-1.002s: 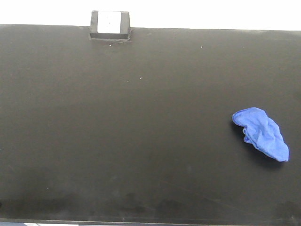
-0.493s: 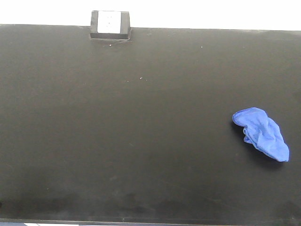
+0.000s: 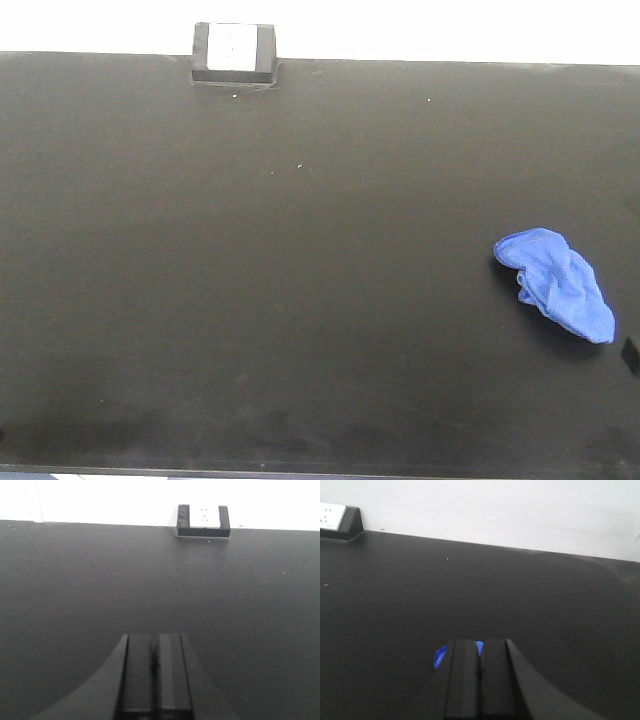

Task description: Wipe right workspace with blue cloth

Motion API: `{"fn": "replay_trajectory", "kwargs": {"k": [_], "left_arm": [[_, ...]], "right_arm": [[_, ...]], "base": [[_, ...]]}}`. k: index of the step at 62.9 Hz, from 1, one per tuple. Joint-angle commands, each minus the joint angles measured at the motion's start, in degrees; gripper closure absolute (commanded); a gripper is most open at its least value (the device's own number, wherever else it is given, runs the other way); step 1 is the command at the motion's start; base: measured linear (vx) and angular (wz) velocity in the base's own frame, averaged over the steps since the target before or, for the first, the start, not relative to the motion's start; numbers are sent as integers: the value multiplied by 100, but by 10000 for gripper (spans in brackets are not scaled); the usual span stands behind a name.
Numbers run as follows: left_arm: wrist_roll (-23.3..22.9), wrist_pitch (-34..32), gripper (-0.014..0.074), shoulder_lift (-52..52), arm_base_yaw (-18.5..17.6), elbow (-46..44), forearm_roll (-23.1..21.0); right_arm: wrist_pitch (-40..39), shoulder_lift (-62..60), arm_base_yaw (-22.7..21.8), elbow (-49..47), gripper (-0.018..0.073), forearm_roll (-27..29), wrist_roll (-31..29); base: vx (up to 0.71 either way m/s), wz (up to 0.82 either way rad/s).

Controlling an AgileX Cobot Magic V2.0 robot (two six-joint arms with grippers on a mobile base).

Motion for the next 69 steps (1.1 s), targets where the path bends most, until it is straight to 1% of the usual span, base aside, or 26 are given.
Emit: {"fn": "replay_trajectory", "kwargs": {"k": [1, 14, 22, 25, 33, 69], "left_arm": [[-49, -460, 602, -86, -25, 174, 6], [-49, -460, 602, -86, -25, 174, 6], [-49, -452, 602, -94, -25, 174, 7], [-49, -444, 602, -89, -25, 174, 7], [-49, -445, 602, -89, -25, 174, 2], [-49, -445, 602, -89, -25, 174, 2]], "right_arm": [[-478, -496, -51, 71, 567, -139, -42], [-551, -2047, -57, 1117, 567, -178, 23], [-1131, -1922, -54, 1626, 567, -153, 23], [-1073, -1943, -54, 1609, 567, -164, 14], [-1281, -1998, -54, 1609, 567, -167, 5], [-1259, -1998, -54, 1609, 567, -167, -1]], "base": [[0, 0], [0, 0], [0, 0], [0, 0], [0, 0], [0, 0]]}}
